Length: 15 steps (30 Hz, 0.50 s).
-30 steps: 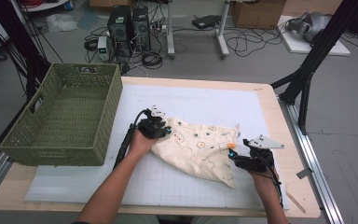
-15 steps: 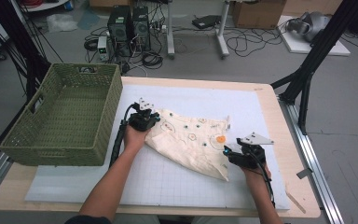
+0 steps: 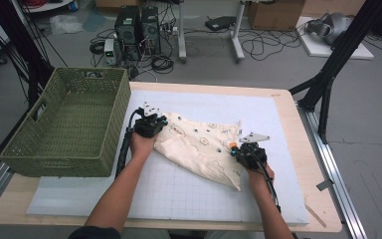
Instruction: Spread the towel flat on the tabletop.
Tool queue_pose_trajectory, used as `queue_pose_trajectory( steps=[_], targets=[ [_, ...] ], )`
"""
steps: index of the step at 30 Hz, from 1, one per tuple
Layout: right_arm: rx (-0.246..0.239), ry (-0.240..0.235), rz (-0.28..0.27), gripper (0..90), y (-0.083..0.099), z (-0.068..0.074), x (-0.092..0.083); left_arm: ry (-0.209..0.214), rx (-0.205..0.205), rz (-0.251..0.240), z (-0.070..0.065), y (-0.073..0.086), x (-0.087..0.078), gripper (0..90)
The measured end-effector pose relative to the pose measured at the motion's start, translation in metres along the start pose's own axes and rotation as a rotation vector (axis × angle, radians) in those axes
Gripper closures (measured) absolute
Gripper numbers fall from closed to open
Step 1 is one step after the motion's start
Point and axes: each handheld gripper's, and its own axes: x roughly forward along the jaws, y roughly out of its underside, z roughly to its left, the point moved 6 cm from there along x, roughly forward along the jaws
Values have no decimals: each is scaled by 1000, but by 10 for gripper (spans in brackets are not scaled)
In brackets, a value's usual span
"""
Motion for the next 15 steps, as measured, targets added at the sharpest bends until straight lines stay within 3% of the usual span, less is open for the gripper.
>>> queue_pose_trajectory(
  steps=[2, 3, 4, 7, 8, 10, 11, 12, 13, 15],
  targets=[
    [-3, 9, 3, 880, -2, -2, 1, 0, -8, 4, 0, 1, 1, 861],
    [-32, 56, 21, 882, -6, -8, 5, 8, -15, 11, -1, 3, 2, 860],
    [-38, 72, 22, 883, -7, -11, 6, 10, 4, 29, -3, 5, 4, 860],
    [-31, 110, 26, 883, -8, -20, 8, 23, 0, 33, -5, 7, 6, 857],
    [-13, 141, 22, 882, -9, -27, 9, 26, -10, 36, -6, 7, 7, 816],
    [2, 144, 10, 780, -9, -28, 8, 15, -22, 39, -6, 7, 6, 625],
    [2, 144, 10, 780, -9, -28, 8, 9, -22, 44, -6, 7, 5, 625],
    [22, 131, -4, 677, -9, -28, 4, 15, -29, 40, -6, 5, 4, 493],
    [22, 131, -4, 677, -9, -28, 4, 22, -36, 35, -7, 4, 2, 493],
    [29, 137, -32, 539, -10, -27, -2, 62, -52, 20, -10, 0, -3, 449]
  ],
)
